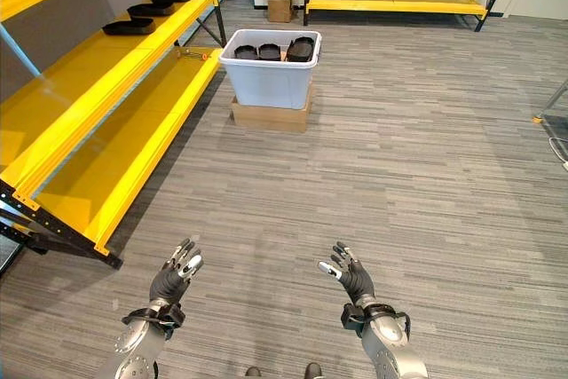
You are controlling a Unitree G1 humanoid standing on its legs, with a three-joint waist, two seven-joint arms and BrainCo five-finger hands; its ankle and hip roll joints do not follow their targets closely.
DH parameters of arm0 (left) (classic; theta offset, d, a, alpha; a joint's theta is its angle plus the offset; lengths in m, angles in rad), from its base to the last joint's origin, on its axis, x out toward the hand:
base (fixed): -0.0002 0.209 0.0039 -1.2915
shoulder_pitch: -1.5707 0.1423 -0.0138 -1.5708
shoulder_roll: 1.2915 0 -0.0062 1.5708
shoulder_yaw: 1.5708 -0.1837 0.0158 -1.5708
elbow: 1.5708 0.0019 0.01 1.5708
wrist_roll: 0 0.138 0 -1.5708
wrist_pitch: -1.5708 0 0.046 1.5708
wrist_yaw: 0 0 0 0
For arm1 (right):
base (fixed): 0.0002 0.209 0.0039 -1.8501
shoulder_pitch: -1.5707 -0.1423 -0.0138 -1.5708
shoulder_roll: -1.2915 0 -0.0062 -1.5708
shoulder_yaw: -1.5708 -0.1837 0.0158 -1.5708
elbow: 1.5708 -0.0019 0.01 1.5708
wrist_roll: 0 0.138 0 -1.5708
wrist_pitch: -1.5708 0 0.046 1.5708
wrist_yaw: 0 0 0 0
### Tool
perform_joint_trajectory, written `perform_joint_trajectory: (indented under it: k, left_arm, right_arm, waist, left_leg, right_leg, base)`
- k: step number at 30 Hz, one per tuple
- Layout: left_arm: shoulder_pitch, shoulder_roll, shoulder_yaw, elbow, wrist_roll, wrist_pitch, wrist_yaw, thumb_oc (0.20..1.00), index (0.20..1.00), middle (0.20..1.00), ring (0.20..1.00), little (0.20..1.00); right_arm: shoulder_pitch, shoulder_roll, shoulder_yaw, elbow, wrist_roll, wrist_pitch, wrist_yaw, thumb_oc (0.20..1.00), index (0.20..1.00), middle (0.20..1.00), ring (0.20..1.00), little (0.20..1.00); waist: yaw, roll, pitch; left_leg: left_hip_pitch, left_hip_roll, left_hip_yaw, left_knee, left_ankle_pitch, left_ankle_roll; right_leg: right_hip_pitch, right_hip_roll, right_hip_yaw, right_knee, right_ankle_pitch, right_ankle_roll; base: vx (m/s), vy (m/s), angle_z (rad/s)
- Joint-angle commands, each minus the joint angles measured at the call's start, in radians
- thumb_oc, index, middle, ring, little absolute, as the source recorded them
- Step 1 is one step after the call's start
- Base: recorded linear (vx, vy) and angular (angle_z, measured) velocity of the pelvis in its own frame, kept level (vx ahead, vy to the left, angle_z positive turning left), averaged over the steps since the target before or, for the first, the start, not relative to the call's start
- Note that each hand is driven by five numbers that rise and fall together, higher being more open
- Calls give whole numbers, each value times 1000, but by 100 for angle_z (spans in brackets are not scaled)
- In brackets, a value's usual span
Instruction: Move parts from the plastic box to the shelf.
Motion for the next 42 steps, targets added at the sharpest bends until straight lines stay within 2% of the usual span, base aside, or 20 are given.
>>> perform_joint_trajectory:
  k: [1, 3, 8, 9, 10, 11, 12, 15, 16, 17, 20, 25, 29, 31, 33, 34, 35, 36, 39, 42]
  left_arm:
    - [-47, 46, 11, -23, 21, -38, -10, 1000, 1000, 1000, 1000, 1000]
    - [-57, 45, 14, -23, 11, -41, -4, 1000, 1000, 1000, 1000, 1000]
    - [-95, 64, 4, -42, 33, -50, 1, 1000, 1000, 1000, 1000, 1000]
    - [-97, 67, 4, -41, 39, -51, 1, 1000, 1000, 1000, 1000, 1000]
    - [-99, 70, 1, -44, 49, -52, 1, 1000, 1000, 1000, 1000, 1000]
    - [-99, 70, 1, -44, 49, -52, 1, 1000, 1000, 1000, 1000, 1000]
    - [-101, 71, -1, -47, 50, -52, 1, 1000, 1000, 1000, 1000, 1000]
    - [-112, 69, 1, -46, 36, -53, -4, 1000, 1000, 1000, 1000, 1000]
    - [-117, 59, 5, -29, 26, -53, -11, 1000, 1000, 1000, 1000, 1000]
    - [-117, 59, 5, -29, 26, -53, -11, 1000, 1000, 1000, 1000, 1000]
    - [-124, 54, 17, -28, 48, -54, -13, 1000, 1000, 1000, 1000, 1000]
    - [-116, 45, 6, -33, 53, -57, -22, 1000, 1000, 1000, 1000, 1000]
    - [-124, 24, -23, -21, 29, -60, -26, 1000, 1000, 1000, 1000, 1000]
    - [-122, 22, -27, -32, -2, -63, -26, 1000, 1000, 1000, 1000, 1000]
    - [-120, 22, -28, -33, -13, -67, -27, 1000, 1000, 1000, 1000, 1000]
    - [-124, 26, -34, -47, -19, -66, -11, 1000, 1000, 1000, 1000, 1000]
    - [-124, 26, -34, -47, -19, -66, -11, 1000, 1000, 1000, 1000, 1000]
    - [-129, 31, -42, -46, -31, -64, -18, 1000, 1000, 1000, 1000, 1000]
    - [-126, 33, -46, -49, -28, -59, -17, 1000, 1000, 1000, 1000, 1000]
    - [-104, 33, -30, -58, -36, -68, 2, 1000, 1000, 1000, 1000, 1000]
  right_arm:
    - [-53, 9, 46, -8, 16, -28, 33, 1000, 1000, 1000, 1000, 1000]
    - [-63, 12, 51, -8, 16, -29, 34, 1000, 1000, 1000, 1000, 1000]
    - [-80, 21, 40, -18, 10, -32, 32, 1000, 1000, 1000, 1000, 1000]
    - [-80, 25, 41, -18, 9, -32, 32, 1000, 1000, 1000, 1000, 1000]
    - [-72, 34, 44, -19, 6, -32, 37, 1000, 1000, 1000, 1000, 1000]
    - [-72, 34, 44, -19, 6, -32, 37, 1000, 1000, 1000, 1000, 1000]
    - [-62, 34, 44, -31, 11, -33, 38, 1000, 1000, 1000, 1000, 1000]
    - [-58, 46, 45, -33, 52, -41, 43, 1000, 1000, 1000, 1000, 1000]
    - [-53, 39, 47, -44, 76, -45, 56, 1000, 1000, 1000, 1000, 1000]
    - [-53, 39, 47, -44, 77, -45, 56, 1000, 1000, 1000, 1000, 1000]
    - [-49, 34, 35, -36, 77, -48, 42, 1000, 1000, 1000, 1000, 1000]
    - [-19, 24, 25, -70, 109, -54, 49, 1000, 1000, 1000, 1000, 1000]
    - [-15, 11, 18, -77, 108, -62, 36, 1000, 1000, 1000, 1000, 1000]
    - [-16, -8, 17, -82, 49, -63, 25, 1000, 1000, 1000, 1000, 1000]
    - [-21, -12, 17, -69, 35, -65, 19, 1000, 1000, 1000, 1000, 1000]
    - [-37, -17, 21, -47, 48, -72, 14, 1000, 1000, 1000, 1000, 1000]
    - [-37, -17, 21, -47, 48, -72, 14, 1000, 1000, 1000, 1000, 1000]
    - [-41, -27, 24, -56, 61, -76, 9, 1000, 1000, 1000, 1000, 1000]
    - [-28, -35, 20, -72, 69, -74, 3, 1000, 1000, 1000, 1000, 1000]
    - [-20, -32, 12, -56, 66, -81, -16, 1000, 1000, 1000, 1000, 1000]
  waist:
    - [1, -57, -23]
    - [6, -60, -19]
    - [-3, -41, 9]
    - [-9, -36, 16]
    - [-20, -30, 35]
    - [-18, -31, 34]
    - [-24, -26, 47]
    - [-40, -2, 81]
    - [-68, -1, 78]
    - [-68, 0, 77]
    - [-78, -28, 59]
    - [-102, -45, 20]
    - [-115, -30, -19]
    - [-117, -14, -32]
    - [-111, -15, -30]
    - [-101, -28, -9]
    - [-103, -31, -12]
    - [-81, -59, 20]
    - [-52, -77, 49]
    - [-30, -100, 62]
  left_leg:
    - [-49, 30, -24, 26, -28, -23]
    - [-73, 13, -25, 72, -54, -9]
    - [-105, -32, -49, 138, -94, 38]
    - [-98, -42, -53, 140, -98, 50]
    - [-80, -69, -60, 139, -103, 77]
    - [-81, -71, -57, 140, -103, 78]
    - [-68, -86, -60, 139, -108, 92]
    - [-46, -83, -65, 146, -119, 107]
    - [-12, -89, -72, 135, -129, 105]
    - [-13, -88, -72, 134, -128, 105]
    - [67, -117, -89, 89, -160, 87]
    - [136, -105, -126, 110, -208, 66]
    - [161, -57, -143, 161, -201, 25]
    - [145, -22, -141, 253, -109, -32]
    - [116, -20, -133, 331, -71, -51]
    - [-17, -4, -96, 664, 82, -125]
    - [-21, -7, -97, 665, 85, -125]
    - [-118, -11, -85, 837, 145, -142]
    - [-230, -29, -72, 903, 100, -106]
    - [-354, -21, -42, 724, 8, -43]
  right_leg:
    - [14, -104, -17, 11, -2, 104]
    - [8, -124, -17, 23, -2, 114]
    - [-106, -180, 13, 273, -6, 144]
    - [-139, -194, 28, 340, 34, 147]
    - [-220, -220, 76, 488, 155, 149]
    - [-225, -221, 80, 492, 154, 150]
    - [-265, -234, 102, 564, 216, 152]
    - [-362, -202, 110, 683, 180, 134]
    - [-422, -77, 88, 609, 72, 114]
    - [-422, -76, 87, 606, 74, 114]
    - [-422, -43, -51, 240, 117, 124]
    - [-370, 27, 26, 163, 125, 98]
    - [-345, 55, 13, 195, 97, 70]
    - [-310, 79, -7, 213, 48, 41]
    - [-287, 82, -9, 208, 31, 33]
    - [-228, 87, -11, 196, 9, 3]
    - [-231, 84, -12, 195, 11, 3]
    - [-166, 71, 0, 175, -14, -17]
    - [-118, 63, 16, 157, -26, -30]
    - [-63, 42, 36, 131, -32, -14]
  base:
    - [0, 0, 0]
    - [25, 192, 1]
    - [18, 231, 0]
    - [33, 260, 13]
    - [32, 261, 10]
    - [30, 277, 15]
    - [38, 246, 24]
    - [94, 170, 12]
    - [132, 22, -12]
    - [246, 29, -30]
    - [316, -50, -7]
    - [363, -95, 28]
    - [414, -140, 59]
    - [391, -144, 30]
    - [344, -170, 0]
    - [343, -195, 11]
    - [315, -243, 11]
    - [162, -155, 13]
    - [154, -95, -21]
    - [277, -12, -10]
